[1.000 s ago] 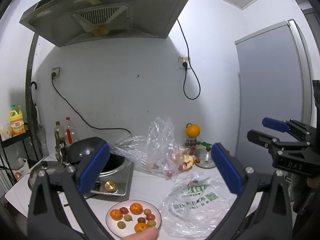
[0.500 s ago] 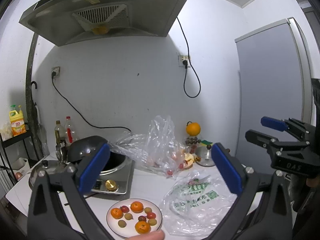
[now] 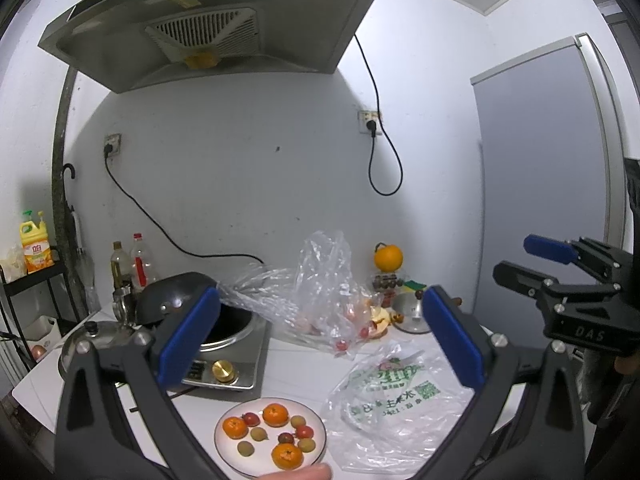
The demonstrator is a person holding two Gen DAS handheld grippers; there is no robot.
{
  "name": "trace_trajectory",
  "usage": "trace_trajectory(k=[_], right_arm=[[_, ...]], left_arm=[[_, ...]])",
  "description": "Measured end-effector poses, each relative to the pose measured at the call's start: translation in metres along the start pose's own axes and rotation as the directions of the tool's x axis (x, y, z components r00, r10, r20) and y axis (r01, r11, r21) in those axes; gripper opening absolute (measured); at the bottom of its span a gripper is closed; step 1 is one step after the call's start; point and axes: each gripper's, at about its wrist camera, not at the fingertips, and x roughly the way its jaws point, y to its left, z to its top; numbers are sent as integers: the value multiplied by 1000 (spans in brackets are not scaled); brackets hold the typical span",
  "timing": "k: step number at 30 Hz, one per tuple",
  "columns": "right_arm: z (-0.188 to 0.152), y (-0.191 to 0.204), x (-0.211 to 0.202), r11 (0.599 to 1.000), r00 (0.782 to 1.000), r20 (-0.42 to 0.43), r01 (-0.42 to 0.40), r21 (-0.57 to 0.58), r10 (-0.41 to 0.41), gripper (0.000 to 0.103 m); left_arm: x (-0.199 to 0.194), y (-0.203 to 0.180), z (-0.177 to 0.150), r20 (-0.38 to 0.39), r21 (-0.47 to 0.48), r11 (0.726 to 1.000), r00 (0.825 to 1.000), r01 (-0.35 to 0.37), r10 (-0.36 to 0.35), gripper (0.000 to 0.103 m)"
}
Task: Organize fruits
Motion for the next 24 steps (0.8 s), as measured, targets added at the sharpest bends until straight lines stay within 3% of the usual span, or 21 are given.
trace_trajectory(k=[24], right_arm=[[-10,-2,6,1000,1000,-17,-4,1,4,70]], left_arm=[[8,-7,-6,-20,11,1000,999,27,-26,102]])
